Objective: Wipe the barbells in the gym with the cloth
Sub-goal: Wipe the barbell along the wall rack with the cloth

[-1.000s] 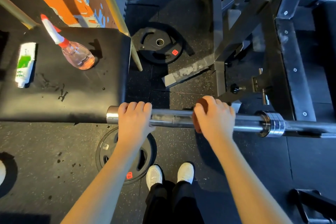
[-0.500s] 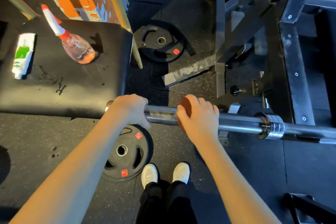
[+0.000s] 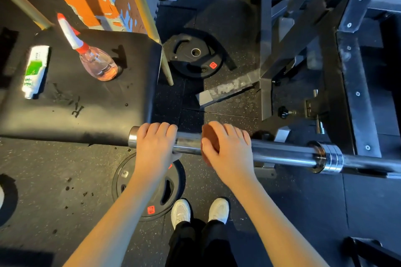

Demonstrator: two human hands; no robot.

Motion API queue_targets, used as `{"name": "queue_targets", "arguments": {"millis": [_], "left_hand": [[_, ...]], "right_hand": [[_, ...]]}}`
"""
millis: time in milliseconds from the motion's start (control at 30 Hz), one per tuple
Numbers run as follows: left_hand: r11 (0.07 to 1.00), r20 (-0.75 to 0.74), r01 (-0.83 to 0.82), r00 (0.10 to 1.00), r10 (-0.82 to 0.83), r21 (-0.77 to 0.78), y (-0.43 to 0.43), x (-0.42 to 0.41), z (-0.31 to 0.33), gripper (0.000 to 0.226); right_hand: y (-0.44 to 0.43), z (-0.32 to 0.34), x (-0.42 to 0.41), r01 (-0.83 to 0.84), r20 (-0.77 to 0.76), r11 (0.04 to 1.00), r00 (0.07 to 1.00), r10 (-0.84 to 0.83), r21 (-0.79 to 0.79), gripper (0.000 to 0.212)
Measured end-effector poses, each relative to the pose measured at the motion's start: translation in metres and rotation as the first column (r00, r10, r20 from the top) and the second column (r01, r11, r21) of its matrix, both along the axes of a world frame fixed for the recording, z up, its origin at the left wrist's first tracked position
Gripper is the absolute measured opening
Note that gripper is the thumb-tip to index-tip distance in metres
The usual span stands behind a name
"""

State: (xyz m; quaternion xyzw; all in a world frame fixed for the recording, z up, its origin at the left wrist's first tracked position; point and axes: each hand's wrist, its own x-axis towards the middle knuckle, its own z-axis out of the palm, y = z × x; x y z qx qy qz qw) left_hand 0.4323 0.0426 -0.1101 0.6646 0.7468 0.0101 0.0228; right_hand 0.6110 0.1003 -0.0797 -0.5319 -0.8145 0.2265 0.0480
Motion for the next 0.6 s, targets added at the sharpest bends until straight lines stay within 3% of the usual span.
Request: {"name": "queue_targets", "arguments": {"millis": [100, 200, 300, 367, 467, 600], "left_hand": [[0.995, 0.084, 0.076, 0.994, -0.070, -0.061, 0.003, -0.008, 0.011, 0.066], [0.898, 0.252, 0.144, 0.967, -0.038, -0.416, 0.020, -0.032, 0.034, 0.085], [0.754, 0.179, 0.087, 0.983, 0.040, -0.651, 0.040, -0.048, 0.041, 0.094], [0.767, 0.142, 0.079, 0.990, 0.016, -0.637, 0.039, -0.047, 0.039, 0.072], [0.897, 0.064, 0.043, 0.998, -0.016, -0.439, 0.023, -0.040, 0.029, 0.054], [0.981, 0.026, -0.006, 1.000, 0.011, -0.194, 0.002, -0.036, 0.010, 0.052]], "right_hand": [[-0.001, 0.000, 0.036, -0.054, -0.012, 0.995, 0.998, 0.055, 0.079, 0.051], [-0.003, -0.004, 0.046, 0.072, 0.009, 0.992, 0.997, -0.073, 0.106, 0.048], [-0.012, -0.008, 0.040, 0.096, 0.001, 0.984, 0.995, -0.097, 0.148, 0.046], [-0.008, -0.005, 0.052, 0.014, -0.029, 0.992, 1.000, -0.010, 0.129, 0.048], [0.004, 0.001, 0.069, -0.110, 0.006, 0.989, 0.994, 0.110, 0.102, 0.049], [0.014, 0.004, 0.028, 0.073, 0.081, 0.996, 0.994, -0.069, -0.047, 0.041]]}}
